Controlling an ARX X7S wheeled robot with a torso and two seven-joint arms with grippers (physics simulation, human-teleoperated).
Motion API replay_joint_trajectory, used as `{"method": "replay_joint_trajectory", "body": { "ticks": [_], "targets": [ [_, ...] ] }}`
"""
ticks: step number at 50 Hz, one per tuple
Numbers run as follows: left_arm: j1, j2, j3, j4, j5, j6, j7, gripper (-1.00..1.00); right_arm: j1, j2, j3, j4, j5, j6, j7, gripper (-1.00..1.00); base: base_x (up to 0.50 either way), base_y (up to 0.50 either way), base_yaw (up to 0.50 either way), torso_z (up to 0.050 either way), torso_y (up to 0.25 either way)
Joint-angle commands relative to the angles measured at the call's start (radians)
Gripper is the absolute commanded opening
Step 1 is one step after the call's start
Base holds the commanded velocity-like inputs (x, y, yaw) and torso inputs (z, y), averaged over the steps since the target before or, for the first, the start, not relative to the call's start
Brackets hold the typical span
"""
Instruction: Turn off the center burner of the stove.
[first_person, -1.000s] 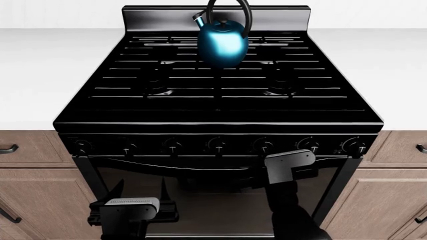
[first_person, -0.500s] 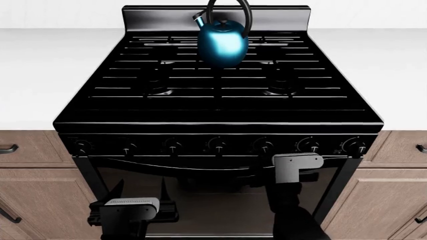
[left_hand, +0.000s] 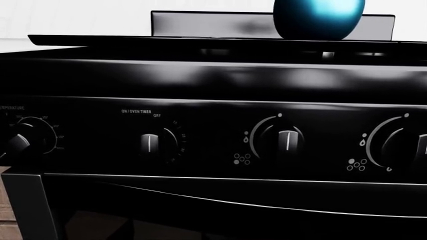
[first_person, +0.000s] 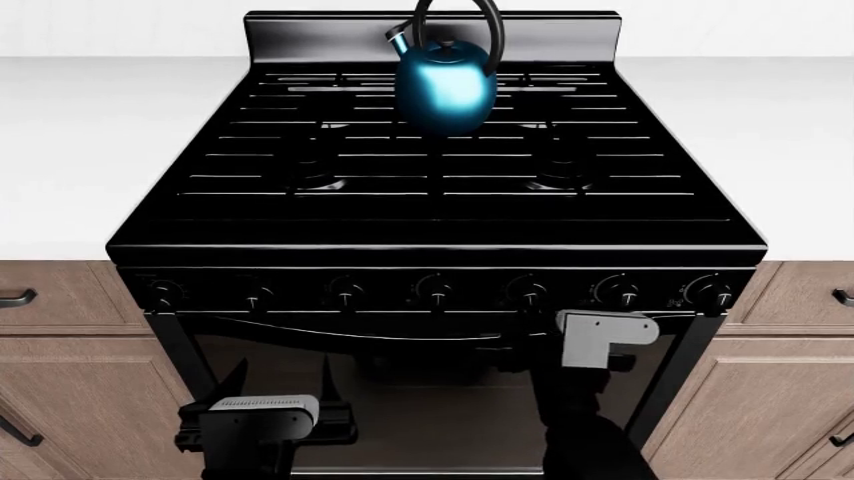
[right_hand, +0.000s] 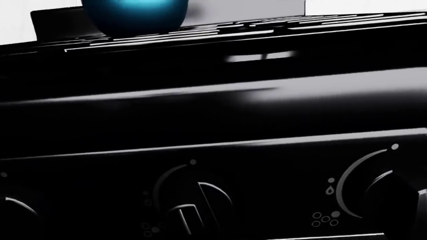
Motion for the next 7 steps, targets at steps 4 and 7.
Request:
{"method": "replay_joint_trajectory", "body": {
  "ticks": [4, 7],
  "targets": [
    [-0.002, -0.003, 0.004, -0.001, -0.003, 0.001, -0.005, 1.00, -0.012, 0.014, 0.107, -0.030, -0.038, -0.044, 0.064, -1.00, 0.00, 0.00, -0.01, 0.000, 0.003],
    [-0.002, -0.004, 0.006, -0.002, -0.003, 0.001, -0.006, 1.00, -0.014, 0.013, 0.112, -0.032, -0.026, -0.051, 0.061, -1.00, -0.01, 0.00, -0.01, 0.003, 0.003]
  ]
}}
